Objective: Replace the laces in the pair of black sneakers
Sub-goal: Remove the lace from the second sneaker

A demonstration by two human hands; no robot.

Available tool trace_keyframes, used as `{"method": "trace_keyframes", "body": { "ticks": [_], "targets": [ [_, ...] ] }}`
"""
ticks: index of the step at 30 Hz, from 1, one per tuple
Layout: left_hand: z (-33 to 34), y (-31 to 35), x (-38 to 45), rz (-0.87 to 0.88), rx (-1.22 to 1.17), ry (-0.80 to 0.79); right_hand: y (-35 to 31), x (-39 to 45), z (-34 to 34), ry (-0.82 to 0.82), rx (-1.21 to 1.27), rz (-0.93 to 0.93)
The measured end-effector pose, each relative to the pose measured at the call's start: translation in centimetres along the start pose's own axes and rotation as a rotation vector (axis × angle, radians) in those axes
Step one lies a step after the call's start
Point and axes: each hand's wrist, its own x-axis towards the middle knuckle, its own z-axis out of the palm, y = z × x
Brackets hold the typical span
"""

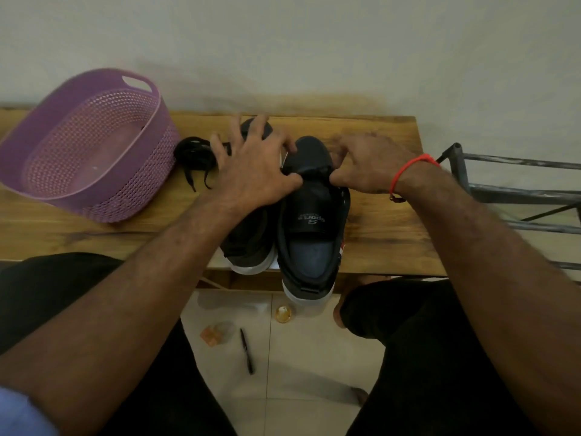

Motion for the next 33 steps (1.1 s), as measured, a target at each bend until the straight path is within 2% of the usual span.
{"method": "trace_keyframes", "body": {
  "ticks": [3, 9, 15, 19, 22, 24, 26, 31, 33],
  "targets": [
    [-0.7, -1.3, 0.1, -0.051, -0.024, -0.038, -0.3, 0.1, 0.4, 0.027, 0.001, -0.059],
    [-0.2, -2.6, -0.5, -0.051, -0.079, -0.028, -2.9, 0.0, 2.8, 0.137, -0.150, -0.190],
    [0.1, -2.8, -0.9, -0.051, -0.110, -0.018, -4.2, 0.0, 4.1, 0.249, -0.178, -0.256],
    [0.0, -2.8, -0.8, -0.056, -0.121, -0.037, -4.0, 0.2, 3.9, 0.302, -0.126, -0.196],
    [-0.2, -2.8, -0.8, -0.061, -0.137, -0.039, -2.8, 0.3, 2.3, 0.382, -0.024, -0.008],
    [-0.2, -2.8, -0.8, -0.061, -0.140, -0.041, -1.7, 0.3, 1.3, 0.354, -0.014, 0.091],
    [-0.1, -2.8, -0.8, -0.060, -0.136, -0.045, -0.9, 0.4, 1.1, 0.318, -0.009, 0.111],
    [0.2, -2.7, -0.7, -0.059, -0.124, -0.050, -2.7, 0.6, 3.5, 0.221, -0.141, -0.128],
    [0.3, -2.7, -0.7, -0.059, -0.116, -0.049, -3.4, 0.6, 4.4, 0.229, -0.176, -0.183]
  ]
}}
